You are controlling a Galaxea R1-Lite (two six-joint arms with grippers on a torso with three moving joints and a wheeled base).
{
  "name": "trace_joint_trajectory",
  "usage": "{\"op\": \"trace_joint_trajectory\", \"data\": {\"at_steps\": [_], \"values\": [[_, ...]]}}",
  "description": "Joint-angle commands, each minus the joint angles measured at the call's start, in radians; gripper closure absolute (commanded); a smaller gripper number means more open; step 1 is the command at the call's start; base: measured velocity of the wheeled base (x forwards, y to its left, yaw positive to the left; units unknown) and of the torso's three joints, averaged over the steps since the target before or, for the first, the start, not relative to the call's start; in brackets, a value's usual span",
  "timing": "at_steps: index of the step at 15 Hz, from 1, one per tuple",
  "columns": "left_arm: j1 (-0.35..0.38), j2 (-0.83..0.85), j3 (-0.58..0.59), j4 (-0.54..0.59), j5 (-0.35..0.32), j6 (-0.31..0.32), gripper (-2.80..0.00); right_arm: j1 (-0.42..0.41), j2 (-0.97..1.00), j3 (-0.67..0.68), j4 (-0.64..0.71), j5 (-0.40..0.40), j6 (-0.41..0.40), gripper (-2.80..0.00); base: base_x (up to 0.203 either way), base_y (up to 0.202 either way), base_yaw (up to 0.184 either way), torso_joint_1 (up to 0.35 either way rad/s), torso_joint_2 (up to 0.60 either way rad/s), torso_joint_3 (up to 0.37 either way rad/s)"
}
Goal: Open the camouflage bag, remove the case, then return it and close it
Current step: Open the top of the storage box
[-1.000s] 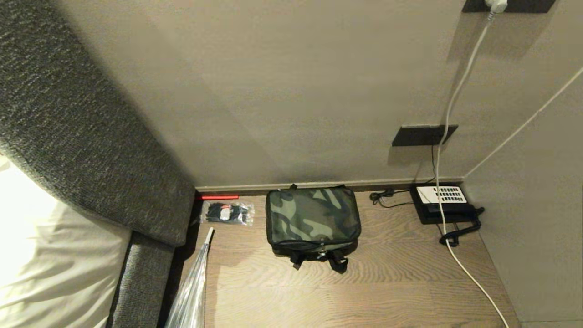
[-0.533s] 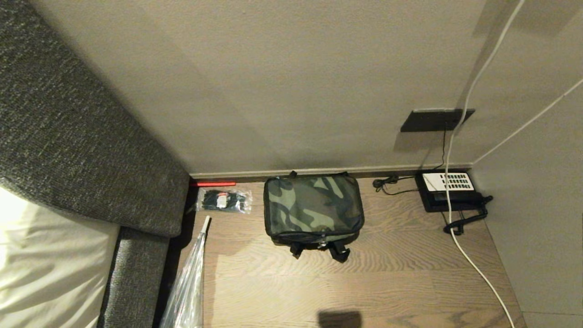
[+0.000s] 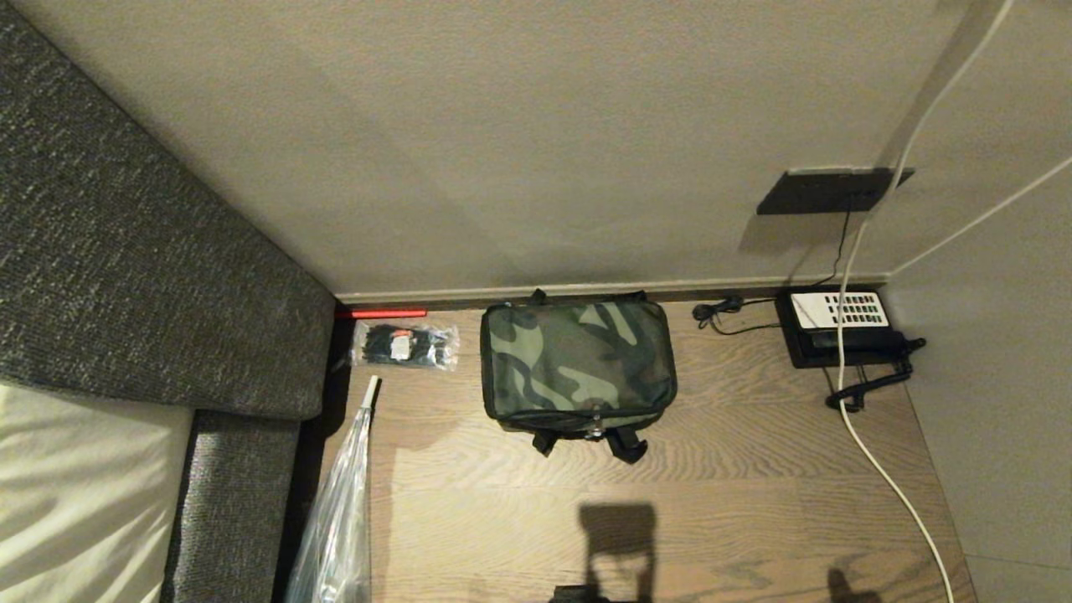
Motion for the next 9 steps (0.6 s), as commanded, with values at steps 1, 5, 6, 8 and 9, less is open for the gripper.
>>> {"op": "trace_joint_trajectory", "data": {"at_steps": [1, 5, 6, 8, 9], "values": [[0.000, 0.000, 0.003, 0.000, 0.000, -0.001, 0.00, 0.000, -0.003, 0.001, 0.000, 0.000, -0.001, 0.00, 0.000, 0.000, 0.000, 0.005, 0.00, -0.044], [0.000, -0.002, 0.003, 0.000, 0.000, -0.001, 0.00, 0.000, -0.003, 0.000, 0.000, 0.000, -0.001, 0.00, 0.000, 0.000, 0.000, 0.001, 0.00, -0.007], [0.000, -0.002, 0.003, 0.000, 0.000, -0.001, 0.00, 0.000, -0.003, 0.001, 0.000, 0.000, -0.001, 0.00, 0.000, 0.000, 0.000, 0.000, 0.00, 0.000], [0.000, -0.002, 0.003, 0.000, 0.000, -0.001, 0.00, 0.000, -0.003, 0.001, 0.000, 0.000, -0.001, 0.00, 0.039, 0.000, 0.002, 0.001, 0.00, 0.002], [0.000, -0.002, 0.003, 0.000, 0.000, -0.001, 0.00, 0.000, -0.003, 0.000, 0.000, 0.000, -0.001, 0.00, 0.111, 0.000, 0.002, 0.002, 0.00, 0.002]]}}
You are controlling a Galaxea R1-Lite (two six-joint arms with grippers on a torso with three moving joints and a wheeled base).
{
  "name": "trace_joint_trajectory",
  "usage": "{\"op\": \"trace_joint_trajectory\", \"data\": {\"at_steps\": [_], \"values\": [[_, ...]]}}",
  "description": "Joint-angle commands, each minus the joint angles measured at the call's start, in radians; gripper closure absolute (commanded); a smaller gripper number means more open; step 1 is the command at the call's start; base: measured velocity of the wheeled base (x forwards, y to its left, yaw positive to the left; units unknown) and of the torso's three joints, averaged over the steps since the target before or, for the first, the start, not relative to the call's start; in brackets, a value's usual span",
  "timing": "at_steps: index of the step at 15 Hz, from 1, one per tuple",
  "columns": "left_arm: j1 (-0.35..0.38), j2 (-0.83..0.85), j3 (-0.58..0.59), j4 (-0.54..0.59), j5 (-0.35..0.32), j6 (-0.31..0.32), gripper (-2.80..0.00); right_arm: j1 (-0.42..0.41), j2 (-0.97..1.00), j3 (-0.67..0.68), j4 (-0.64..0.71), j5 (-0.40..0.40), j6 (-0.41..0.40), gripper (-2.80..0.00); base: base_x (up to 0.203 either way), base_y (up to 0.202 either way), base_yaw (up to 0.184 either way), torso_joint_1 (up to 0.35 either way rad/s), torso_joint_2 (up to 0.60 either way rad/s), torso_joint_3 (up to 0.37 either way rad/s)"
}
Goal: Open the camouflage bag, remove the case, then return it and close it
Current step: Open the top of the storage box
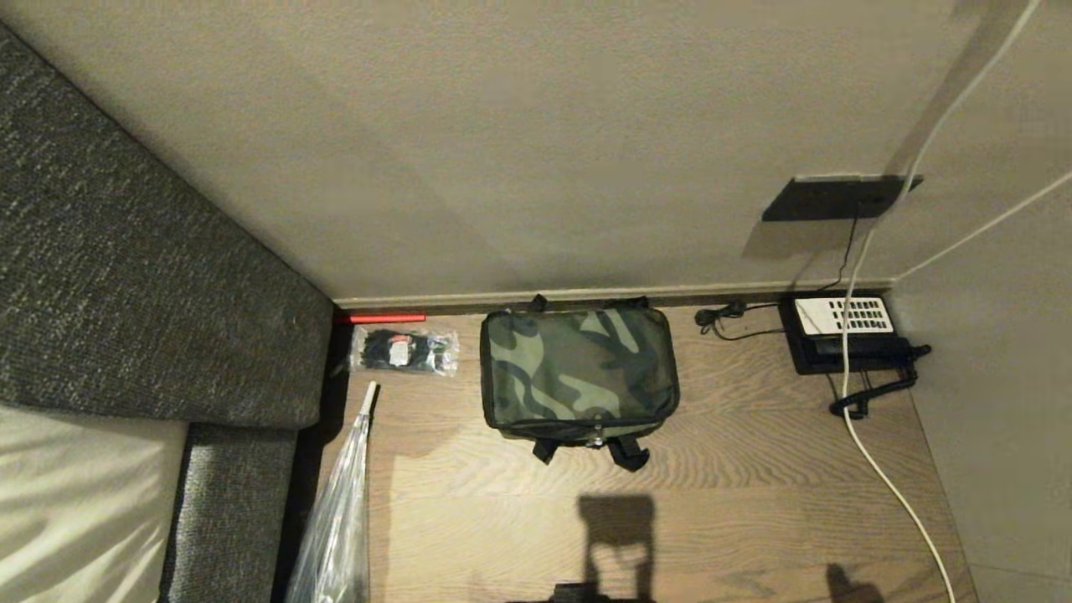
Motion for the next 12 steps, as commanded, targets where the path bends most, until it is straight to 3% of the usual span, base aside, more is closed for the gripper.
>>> {"op": "trace_joint_trajectory", "data": {"at_steps": [1, 5, 10, 12], "values": [[0.000, -0.002, 0.003, 0.000, 0.000, -0.001, 0.00, 0.000, -0.003, 0.000, 0.000, 0.000, 0.000, 0.00, 0.094, 0.000, 0.002, 0.003, 0.00, 0.002], [0.000, -0.002, 0.003, 0.000, 0.000, -0.001, 0.00, 0.000, -0.003, 0.000, -0.001, 0.000, -0.007, 0.00, 0.000, 0.000, 0.000, 0.000, 0.00, 0.000], [0.000, -0.002, 0.003, 0.000, 0.000, -0.001, 0.00, 0.000, -0.003, -0.006, -0.006, 0.008, -0.073, 0.00, 0.000, 0.000, 0.000, 0.000, 0.00, 0.000], [0.000, -0.002, 0.003, 0.000, 0.000, -0.001, 0.00, 0.000, -0.003, -0.113, 0.046, 0.031, -0.038, 0.00, 0.000, 0.000, 0.000, 0.000, 0.00, 0.000]]}}
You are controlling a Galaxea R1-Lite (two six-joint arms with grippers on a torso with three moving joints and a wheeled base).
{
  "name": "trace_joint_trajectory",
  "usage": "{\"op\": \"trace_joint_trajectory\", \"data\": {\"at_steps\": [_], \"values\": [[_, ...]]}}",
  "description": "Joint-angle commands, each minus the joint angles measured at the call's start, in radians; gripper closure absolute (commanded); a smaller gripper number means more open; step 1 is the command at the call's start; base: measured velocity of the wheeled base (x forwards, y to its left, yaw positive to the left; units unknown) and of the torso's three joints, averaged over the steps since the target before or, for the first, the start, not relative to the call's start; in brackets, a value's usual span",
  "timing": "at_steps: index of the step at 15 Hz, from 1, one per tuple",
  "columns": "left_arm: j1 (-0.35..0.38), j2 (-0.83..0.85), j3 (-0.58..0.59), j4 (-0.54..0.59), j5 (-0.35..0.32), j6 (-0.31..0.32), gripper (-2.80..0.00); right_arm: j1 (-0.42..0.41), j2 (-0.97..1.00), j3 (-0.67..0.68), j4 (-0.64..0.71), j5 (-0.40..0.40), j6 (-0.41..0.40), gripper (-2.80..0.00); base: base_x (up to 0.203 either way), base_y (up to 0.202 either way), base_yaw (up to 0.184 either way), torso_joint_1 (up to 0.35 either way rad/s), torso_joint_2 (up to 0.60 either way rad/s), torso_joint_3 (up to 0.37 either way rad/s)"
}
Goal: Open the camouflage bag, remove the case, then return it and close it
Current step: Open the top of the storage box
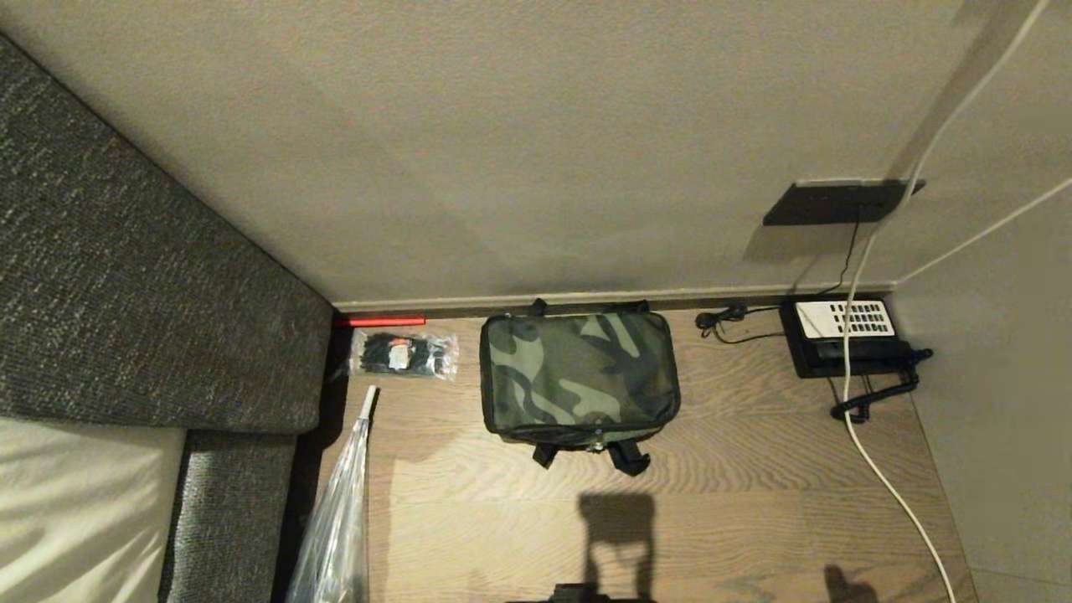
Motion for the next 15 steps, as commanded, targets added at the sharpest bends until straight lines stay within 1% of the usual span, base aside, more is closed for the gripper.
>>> {"op": "trace_joint_trajectory", "data": {"at_steps": [1, 3, 4, 5, 6, 8, 10, 11, 12, 13, 15], "values": [[0.000, -0.001, 0.003, 0.000, 0.000, -0.001, 0.00, 0.000, -0.004, -0.197, 0.141, 0.030, 0.022, 0.00, 0.000, 0.000, 0.000, 0.000, 0.00, 0.000], [0.000, -0.002, 0.003, 0.000, 0.000, -0.001, 0.00, 0.000, -0.003, -0.490, 0.458, 0.087, 0.065, 0.00, 0.000, 0.000, 0.000, 0.000, 0.00, 0.000], [0.000, -0.002, 0.003, 0.000, 0.000, -0.001, 0.00, 0.000, 0.010, -0.600, 0.574, 0.123, 0.100, 0.00, 0.000, 0.000, 0.000, 0.000, 0.00, 0.000], [0.000, -0.002, 0.003, 0.000, 0.000, -0.001, 0.00, 0.000, 0.050, -0.669, 0.622, 0.143, 0.127, 0.00, 0.000, 0.000, 0.000, 0.000, 0.00, 0.000], [0.000, 0.000, 0.003, 0.000, 0.000, -0.001, 0.00, 0.006, 0.129, -0.705, 0.645, 0.159, 0.167, 0.00, 0.000, 0.000, 0.000, 0.000, 0.00, 0.000], [0.000, -0.002, 0.003, 0.000, 0.000, -0.001, 0.00, 0.033, 0.369, -0.732, 0.657, 0.180, 0.232, 0.00, 0.000, 0.000, 0.000, 0.000, 0.00, 0.000], [0.000, -0.002, 0.003, 0.000, 0.000, -0.001, 0.00, 0.057, 0.687, -0.710, 0.594, 0.196, 0.279, 0.00, 0.000, 0.000, 0.000, 0.000, 0.00, 0.000], [0.000, -0.002, 0.003, 0.000, 0.000, -0.001, 0.00, 0.066, 0.832, -0.684, 0.524, 0.203, 0.295, 0.00, 0.000, 0.000, 0.000, 0.000, 0.00, 0.000], [0.000, -0.002, 0.003, 0.000, 0.000, -0.001, 0.00, 0.078, 0.980, -0.660, 0.416, 0.209, 0.305, 0.00, 0.000, 0.000, 0.000, 0.000, 0.00, 0.000], [0.000, -0.002, 0.003, 0.000, 0.000, -0.001, 0.00, 0.097, 1.119, -0.643, 0.273, 0.212, 0.308, 0.00, 0.000, 0.000, 0.000, 0.000, 0.00, 0.000], [0.000, -0.002, 0.003, 0.000, 0.000, -0.001, 0.00, 0.134, 1.369, -0.624, -0.059, 0.209, 0.291, 0.00, 0.000, 0.000, 0.000, 0.000, 0.00, 0.000]]}}
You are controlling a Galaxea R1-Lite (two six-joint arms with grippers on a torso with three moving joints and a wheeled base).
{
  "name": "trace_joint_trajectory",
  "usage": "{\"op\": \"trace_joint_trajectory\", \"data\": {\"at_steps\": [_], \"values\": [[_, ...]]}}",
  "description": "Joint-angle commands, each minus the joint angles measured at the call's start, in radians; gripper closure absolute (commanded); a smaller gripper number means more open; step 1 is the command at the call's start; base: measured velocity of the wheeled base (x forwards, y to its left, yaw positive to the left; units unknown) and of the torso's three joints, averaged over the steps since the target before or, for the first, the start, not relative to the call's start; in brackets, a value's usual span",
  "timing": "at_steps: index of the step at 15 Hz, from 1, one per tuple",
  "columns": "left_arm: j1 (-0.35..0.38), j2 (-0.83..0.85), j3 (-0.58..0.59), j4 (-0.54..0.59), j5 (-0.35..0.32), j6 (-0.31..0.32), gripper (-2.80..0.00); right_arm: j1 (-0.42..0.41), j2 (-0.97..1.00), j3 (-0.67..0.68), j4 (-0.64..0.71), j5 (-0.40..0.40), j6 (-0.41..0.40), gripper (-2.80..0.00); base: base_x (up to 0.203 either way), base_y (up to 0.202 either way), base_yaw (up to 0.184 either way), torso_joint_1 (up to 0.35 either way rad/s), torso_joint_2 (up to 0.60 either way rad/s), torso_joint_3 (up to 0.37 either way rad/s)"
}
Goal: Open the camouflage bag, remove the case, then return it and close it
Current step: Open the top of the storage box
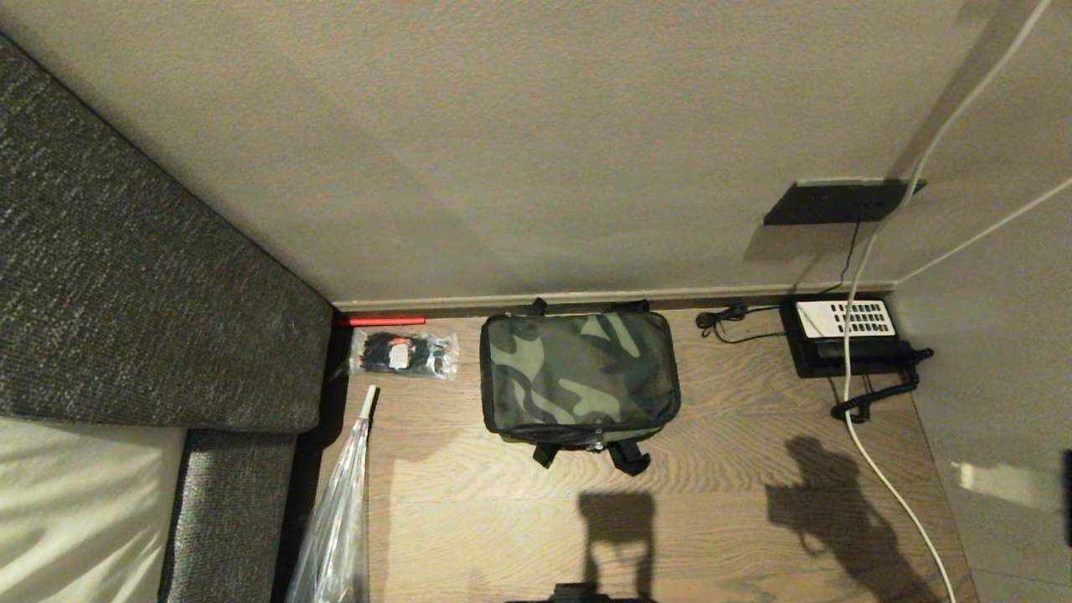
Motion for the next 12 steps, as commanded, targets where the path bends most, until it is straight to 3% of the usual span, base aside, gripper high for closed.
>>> {"op": "trace_joint_trajectory", "data": {"at_steps": [1, 4, 8, 12], "values": [[0.000, -0.002, 0.003, 0.000, 0.000, -0.001, 0.00, 0.046, 0.440, 0.027, -0.441, -0.006, -0.021, 0.00, 0.000, 0.000, 0.000, 0.000, 0.00, 0.000], [0.000, -0.002, 0.003, 0.000, 0.000, -0.001, 0.00, 0.151, 0.709, 0.054, -0.785, -0.068, -0.039, 0.00, 0.000, 0.000, 0.000, 0.000, 0.00, 0.000], [0.000, -0.002, 0.003, 0.000, 0.000, -0.001, 0.00, 0.345, 1.013, 0.067, -1.117, -0.346, -0.025, 0.00, 0.000, 0.000, 0.000, 0.000, 0.00, 0.000], [0.000, -0.002, 0.003, 0.000, 0.000, -0.001, 0.00, 0.456, 1.173, 0.059, -1.310, -0.426, -0.005, 0.00, 0.000, 0.000, 0.000, 0.000, 0.00, 0.000]]}}
